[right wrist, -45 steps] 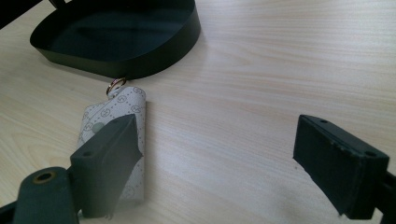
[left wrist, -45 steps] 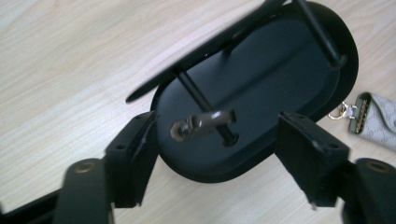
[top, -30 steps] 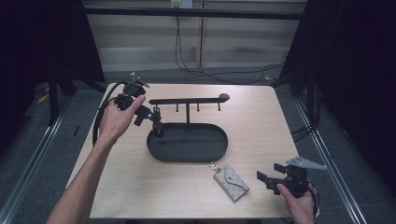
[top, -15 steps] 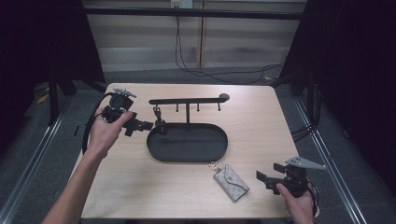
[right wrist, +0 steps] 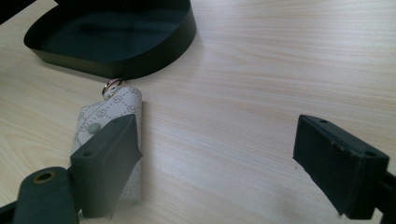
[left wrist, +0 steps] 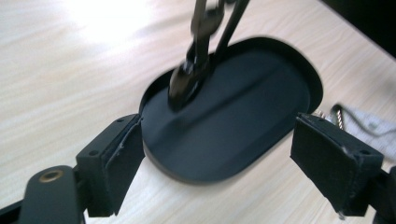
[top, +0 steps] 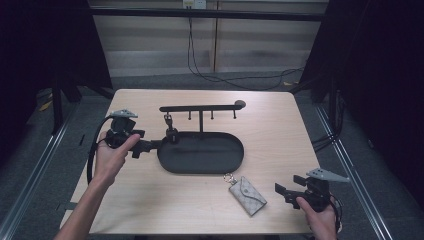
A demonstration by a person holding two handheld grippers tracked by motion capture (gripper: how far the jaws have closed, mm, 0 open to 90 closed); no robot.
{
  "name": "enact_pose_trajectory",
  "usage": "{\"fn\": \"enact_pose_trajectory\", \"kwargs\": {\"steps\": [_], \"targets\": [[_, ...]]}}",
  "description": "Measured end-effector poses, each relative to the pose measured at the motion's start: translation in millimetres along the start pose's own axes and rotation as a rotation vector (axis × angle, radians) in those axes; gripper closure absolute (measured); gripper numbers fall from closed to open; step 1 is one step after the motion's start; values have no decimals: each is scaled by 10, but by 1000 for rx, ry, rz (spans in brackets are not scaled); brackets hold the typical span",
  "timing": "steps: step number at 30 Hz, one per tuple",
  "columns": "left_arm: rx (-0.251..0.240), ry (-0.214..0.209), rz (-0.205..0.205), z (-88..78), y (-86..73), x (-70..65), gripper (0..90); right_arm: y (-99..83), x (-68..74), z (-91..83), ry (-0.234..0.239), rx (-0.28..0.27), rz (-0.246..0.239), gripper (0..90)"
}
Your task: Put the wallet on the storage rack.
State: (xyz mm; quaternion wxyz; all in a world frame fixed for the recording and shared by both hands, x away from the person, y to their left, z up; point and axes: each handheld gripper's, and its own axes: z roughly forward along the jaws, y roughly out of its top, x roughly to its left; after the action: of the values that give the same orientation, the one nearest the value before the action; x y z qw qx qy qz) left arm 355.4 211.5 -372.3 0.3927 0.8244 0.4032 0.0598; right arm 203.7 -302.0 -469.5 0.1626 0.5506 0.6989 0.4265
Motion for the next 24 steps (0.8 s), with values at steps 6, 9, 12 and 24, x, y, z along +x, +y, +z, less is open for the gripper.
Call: {"fn": "enact_pose_trajectory", "kwargs": {"steps": [6,9,12,24], "targets": [[36,-9,17,66,-241,-6,182,8,-20,13,2,0,14,142],[27,-7,26,62,-422,-17,184,10,-6,13,2,2,8,142],[-15,26,32,38,-593,-9,187,0,2,4,-1,3,5,143],[-39,-19,18,12,-1011,-64,194,35,60,16,22,11,-13,143]]}}
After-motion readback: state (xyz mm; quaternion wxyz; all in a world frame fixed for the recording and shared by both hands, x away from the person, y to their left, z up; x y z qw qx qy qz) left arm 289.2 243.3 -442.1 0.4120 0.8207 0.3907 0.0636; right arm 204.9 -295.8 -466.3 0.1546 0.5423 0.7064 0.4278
